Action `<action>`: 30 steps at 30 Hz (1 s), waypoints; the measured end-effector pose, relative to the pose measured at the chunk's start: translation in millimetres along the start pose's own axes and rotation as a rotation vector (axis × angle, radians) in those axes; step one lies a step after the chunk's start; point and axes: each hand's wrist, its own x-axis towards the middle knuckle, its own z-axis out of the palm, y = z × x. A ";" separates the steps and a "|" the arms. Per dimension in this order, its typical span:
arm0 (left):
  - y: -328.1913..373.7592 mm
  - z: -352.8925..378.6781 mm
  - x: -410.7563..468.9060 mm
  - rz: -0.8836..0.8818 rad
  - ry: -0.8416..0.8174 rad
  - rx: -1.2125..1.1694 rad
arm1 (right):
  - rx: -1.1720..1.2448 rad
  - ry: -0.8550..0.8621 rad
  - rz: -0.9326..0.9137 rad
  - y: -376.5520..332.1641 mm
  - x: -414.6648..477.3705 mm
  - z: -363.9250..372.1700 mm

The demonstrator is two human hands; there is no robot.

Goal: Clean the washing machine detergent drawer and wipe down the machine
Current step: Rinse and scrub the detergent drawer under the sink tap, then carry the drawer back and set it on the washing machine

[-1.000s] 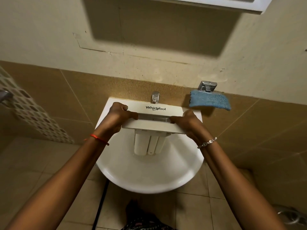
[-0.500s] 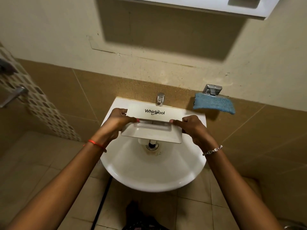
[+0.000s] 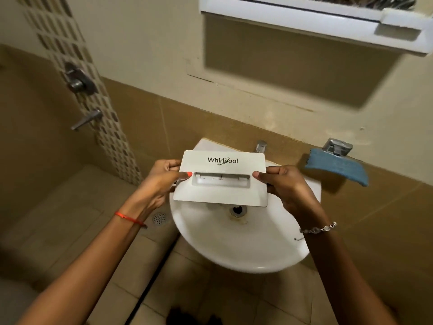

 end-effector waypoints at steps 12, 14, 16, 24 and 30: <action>-16.9 -170.7 -122.7 0.148 0.415 -0.271 | 0.031 -0.396 -0.089 -36.2 -48.5 179.6; -27.2 -207.5 -155.1 0.178 0.514 -0.303 | 0.039 -0.477 -0.093 -34.2 -65.0 223.4; -37.7 -241.1 -186.6 0.209 0.598 -0.324 | 0.052 -0.551 -0.080 -31.6 -84.4 264.1; -94.7 -375.4 -344.2 0.239 0.914 -0.299 | 0.030 -0.870 -0.060 8.9 -186.1 433.8; -149.2 -444.3 -445.6 0.220 1.120 -0.296 | -0.006 -1.043 -0.084 47.1 -265.5 540.8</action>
